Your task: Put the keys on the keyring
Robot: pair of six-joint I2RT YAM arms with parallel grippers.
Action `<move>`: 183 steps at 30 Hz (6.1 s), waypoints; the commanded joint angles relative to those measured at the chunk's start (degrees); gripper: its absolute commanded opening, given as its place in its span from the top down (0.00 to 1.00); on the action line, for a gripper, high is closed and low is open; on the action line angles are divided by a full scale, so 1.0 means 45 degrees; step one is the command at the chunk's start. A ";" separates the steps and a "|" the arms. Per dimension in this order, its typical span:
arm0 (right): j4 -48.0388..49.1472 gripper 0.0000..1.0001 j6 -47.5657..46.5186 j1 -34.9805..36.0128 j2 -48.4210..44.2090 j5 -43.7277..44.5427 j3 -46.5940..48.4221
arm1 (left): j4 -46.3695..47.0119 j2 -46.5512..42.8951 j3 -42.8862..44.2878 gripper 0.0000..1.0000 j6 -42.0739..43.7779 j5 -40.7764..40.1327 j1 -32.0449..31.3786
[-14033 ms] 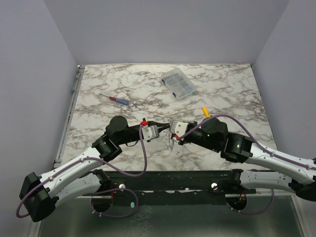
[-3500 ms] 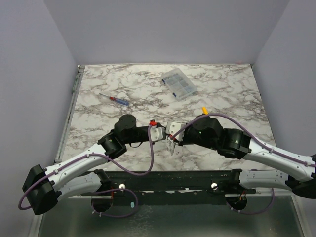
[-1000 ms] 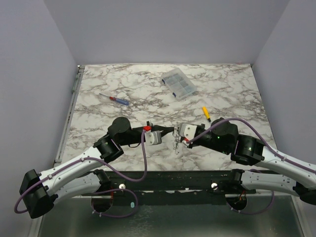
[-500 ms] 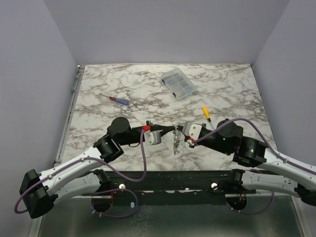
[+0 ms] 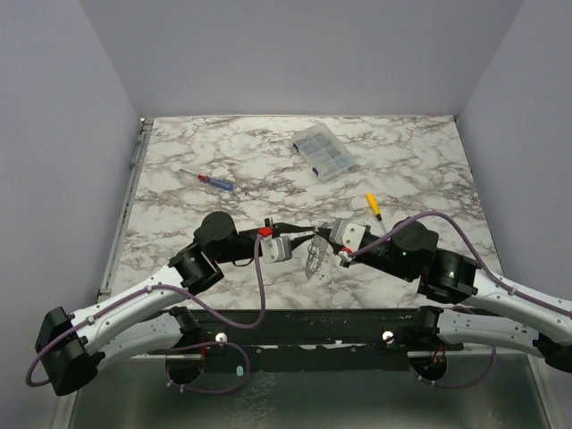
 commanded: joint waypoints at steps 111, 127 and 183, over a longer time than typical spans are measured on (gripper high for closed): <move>0.0283 0.99 0.0254 0.0036 0.0004 -0.2098 0.0320 | 0.0063 -0.0474 -0.0092 1.00 -0.0211 0.1347 0.0079; -0.2577 0.56 -0.0354 0.0037 -0.0591 0.0109 0.1165 | -0.0915 -0.0205 0.0393 1.00 0.0211 -0.0508 0.0097; -0.2928 0.99 -0.1644 0.0036 0.2411 0.0068 0.1873 | -0.1302 0.0166 0.0572 1.00 0.0306 -0.0124 0.0071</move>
